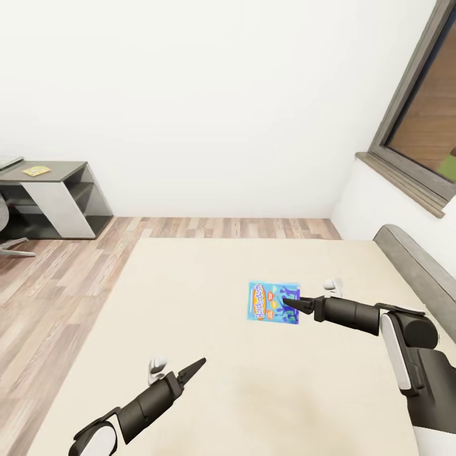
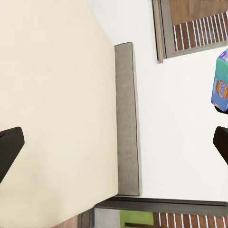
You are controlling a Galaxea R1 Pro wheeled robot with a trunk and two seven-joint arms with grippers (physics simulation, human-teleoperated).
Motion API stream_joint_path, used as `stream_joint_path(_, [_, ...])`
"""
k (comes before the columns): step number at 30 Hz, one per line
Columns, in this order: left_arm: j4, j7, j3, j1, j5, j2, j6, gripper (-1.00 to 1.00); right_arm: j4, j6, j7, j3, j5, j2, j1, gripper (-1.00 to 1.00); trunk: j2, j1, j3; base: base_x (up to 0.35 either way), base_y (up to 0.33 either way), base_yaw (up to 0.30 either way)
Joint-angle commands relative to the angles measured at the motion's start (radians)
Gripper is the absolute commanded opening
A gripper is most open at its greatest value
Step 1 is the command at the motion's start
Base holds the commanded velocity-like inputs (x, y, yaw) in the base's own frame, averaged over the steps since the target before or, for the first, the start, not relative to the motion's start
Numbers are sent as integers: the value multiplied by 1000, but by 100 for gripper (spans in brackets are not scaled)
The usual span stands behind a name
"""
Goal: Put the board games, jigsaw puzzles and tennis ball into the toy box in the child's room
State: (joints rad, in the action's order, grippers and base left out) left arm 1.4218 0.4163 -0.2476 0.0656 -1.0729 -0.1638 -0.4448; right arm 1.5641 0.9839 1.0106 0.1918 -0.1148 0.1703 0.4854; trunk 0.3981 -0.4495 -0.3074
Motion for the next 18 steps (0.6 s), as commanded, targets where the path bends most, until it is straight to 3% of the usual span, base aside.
stream_joint_path(1, [0,-1,-1,1,-10,-1,-6,100,1,9,0,1,-8,0,1,-100,2,-1,-2,0,296,0])
stream_joint_path(18, [0,-1,-1,0,-10,-1,-6,100,1,9,-1,2,-8,1,1,-100,2,-1,-2,0,296,0])
